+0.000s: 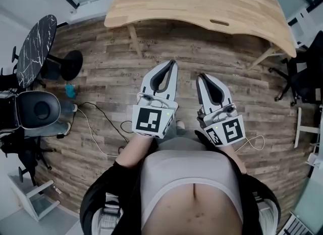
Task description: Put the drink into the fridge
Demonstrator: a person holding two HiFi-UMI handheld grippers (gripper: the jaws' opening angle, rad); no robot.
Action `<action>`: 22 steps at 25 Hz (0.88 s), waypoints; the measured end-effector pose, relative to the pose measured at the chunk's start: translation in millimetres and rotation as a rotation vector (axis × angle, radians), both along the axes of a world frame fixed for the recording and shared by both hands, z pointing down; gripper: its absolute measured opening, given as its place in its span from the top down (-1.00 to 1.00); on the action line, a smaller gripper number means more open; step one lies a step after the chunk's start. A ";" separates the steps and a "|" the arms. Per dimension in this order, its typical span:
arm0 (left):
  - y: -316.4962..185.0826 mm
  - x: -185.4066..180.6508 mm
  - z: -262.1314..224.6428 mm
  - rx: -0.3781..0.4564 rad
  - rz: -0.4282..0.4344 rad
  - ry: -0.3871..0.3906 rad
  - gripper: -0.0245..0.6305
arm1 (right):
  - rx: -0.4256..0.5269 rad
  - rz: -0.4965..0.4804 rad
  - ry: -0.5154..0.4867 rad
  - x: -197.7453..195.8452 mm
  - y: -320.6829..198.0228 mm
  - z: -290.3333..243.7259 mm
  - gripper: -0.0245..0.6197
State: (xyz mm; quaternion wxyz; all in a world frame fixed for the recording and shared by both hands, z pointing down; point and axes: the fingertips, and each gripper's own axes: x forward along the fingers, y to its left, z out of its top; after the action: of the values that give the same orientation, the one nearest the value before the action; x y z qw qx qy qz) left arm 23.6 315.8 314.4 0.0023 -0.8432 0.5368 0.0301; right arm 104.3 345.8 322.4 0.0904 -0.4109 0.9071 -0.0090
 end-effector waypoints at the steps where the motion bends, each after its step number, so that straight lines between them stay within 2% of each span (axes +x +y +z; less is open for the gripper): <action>1: 5.1 -0.3 -1.7 0.005 -0.002 0.000 0.91 | 0.007 0.000 0.003 -0.1 4.8 -3.0 0.81; 15: 34.2 -9.0 -22.2 0.039 0.069 -0.007 0.91 | 0.065 0.018 0.013 -26.0 24.2 -25.6 0.81; 22: 28.6 -25.2 -13.5 0.011 0.061 0.010 0.91 | 0.057 0.012 0.029 -41.3 24.2 -23.3 0.81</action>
State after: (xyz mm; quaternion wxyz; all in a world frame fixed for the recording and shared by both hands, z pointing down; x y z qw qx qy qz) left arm -1.6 344.4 300.8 0.0034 -0.8589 0.5107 0.0376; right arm 63.0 370.0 299.1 0.0889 -0.4135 0.9059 0.0235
